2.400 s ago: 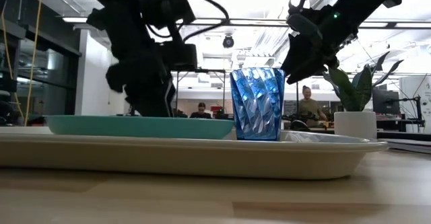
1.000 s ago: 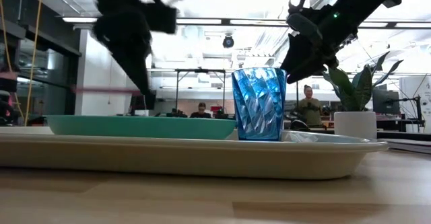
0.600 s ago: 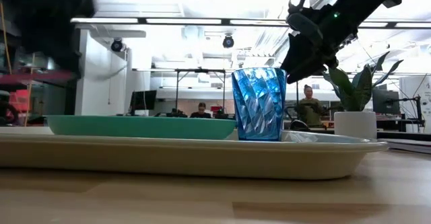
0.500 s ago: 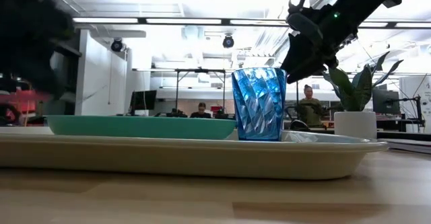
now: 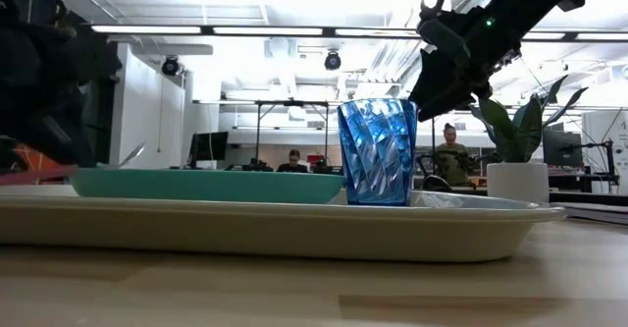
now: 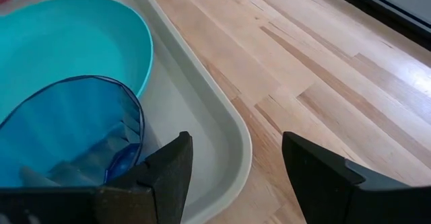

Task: Pick and place plate/cup/fork/spoon on tray
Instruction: Put the pink fork to the left side of the light blue plate on the gray serving tray

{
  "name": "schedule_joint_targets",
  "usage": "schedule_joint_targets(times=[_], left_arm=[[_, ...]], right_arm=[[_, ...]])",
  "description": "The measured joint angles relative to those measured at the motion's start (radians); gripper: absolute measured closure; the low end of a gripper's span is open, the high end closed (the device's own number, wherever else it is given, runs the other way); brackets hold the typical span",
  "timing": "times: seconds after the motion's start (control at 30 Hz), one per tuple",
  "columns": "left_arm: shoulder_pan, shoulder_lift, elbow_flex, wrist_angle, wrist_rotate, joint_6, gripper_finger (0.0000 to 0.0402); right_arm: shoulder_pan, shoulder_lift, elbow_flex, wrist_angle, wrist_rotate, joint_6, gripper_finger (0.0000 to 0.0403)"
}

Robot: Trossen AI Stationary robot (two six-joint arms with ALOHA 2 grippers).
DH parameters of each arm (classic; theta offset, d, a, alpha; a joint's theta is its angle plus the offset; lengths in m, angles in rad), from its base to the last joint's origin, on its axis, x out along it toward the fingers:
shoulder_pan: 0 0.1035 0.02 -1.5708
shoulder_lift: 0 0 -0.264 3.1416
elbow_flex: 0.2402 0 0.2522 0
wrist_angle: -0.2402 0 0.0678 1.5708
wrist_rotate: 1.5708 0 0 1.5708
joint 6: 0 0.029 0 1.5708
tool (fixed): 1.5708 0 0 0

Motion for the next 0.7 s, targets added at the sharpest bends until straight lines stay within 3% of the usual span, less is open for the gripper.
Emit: schedule_joint_targets(times=[0.13, 0.3, 0.47, 0.7], left_arm=[[0.045, 0.078, 0.000, 0.026, 0.070, 0.008, 0.0401], [0.085, 0.132, 0.000, 0.121, 0.085, 0.020, 0.0400], [0.115, 0.137, 0.000, 0.226, 0.091, 0.076, 0.0390], [0.141, 0.137, 0.000, 0.232, 0.121, 0.141, 0.0357]], right_arm=[[0.000, 0.000, 0.000, -0.001, -0.001, -0.001, 0.0183], [0.000, 0.000, 0.000, -0.009, -0.002, -0.002, 0.0183], [0.000, 0.000, 0.000, -0.006, -0.002, -0.002, 0.0183], [0.000, 0.000, 0.000, -0.003, -0.002, -0.002, 0.0183]])
